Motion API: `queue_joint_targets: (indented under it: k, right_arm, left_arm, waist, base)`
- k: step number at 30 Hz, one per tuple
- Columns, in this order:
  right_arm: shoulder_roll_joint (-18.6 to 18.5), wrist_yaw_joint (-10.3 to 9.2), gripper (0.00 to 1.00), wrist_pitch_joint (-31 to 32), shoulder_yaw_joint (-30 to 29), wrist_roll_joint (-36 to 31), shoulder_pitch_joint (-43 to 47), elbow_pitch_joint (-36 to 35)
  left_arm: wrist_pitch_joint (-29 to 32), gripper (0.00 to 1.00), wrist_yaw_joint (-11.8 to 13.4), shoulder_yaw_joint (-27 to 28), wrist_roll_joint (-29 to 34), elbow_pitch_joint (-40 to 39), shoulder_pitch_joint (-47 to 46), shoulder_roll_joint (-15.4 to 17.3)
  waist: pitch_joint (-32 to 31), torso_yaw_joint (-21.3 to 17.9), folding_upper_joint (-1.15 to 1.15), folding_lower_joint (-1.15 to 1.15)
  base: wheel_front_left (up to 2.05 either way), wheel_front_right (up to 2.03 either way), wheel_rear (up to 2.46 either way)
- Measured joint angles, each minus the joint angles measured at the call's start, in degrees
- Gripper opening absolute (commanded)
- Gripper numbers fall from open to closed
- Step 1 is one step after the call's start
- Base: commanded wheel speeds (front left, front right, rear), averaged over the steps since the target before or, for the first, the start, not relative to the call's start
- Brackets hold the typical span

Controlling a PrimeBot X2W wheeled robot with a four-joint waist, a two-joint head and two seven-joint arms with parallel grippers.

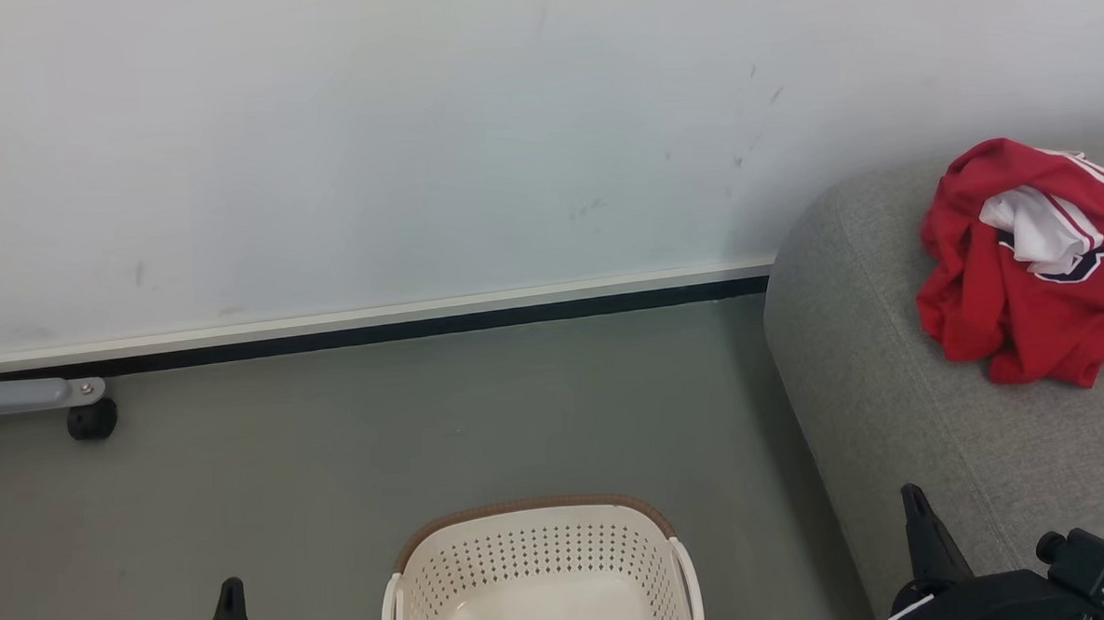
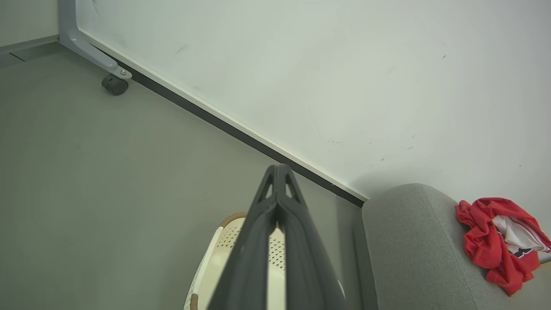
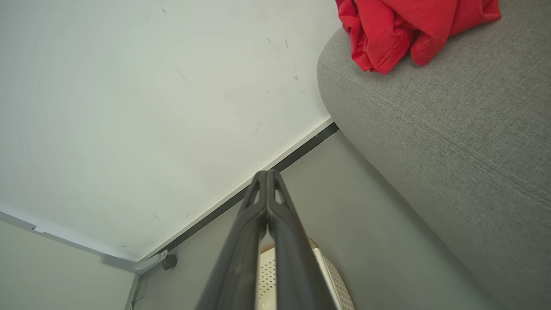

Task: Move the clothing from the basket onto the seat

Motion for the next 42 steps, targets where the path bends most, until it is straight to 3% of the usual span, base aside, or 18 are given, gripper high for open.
queue_joint_targets:
  k: [42]
  right_arm:
    - [2.7,5.88,0.00,8.6,-12.2,30.6,-2.3,2.3]
  left_arm:
    - [8.8,0.00,-6.0,5.3,-30.5,4.9,-7.1,-3.3]
  waist:
    - [0.5,0.9,0.00,0.00]
  base:
    - [0.00,0.00,0.00]
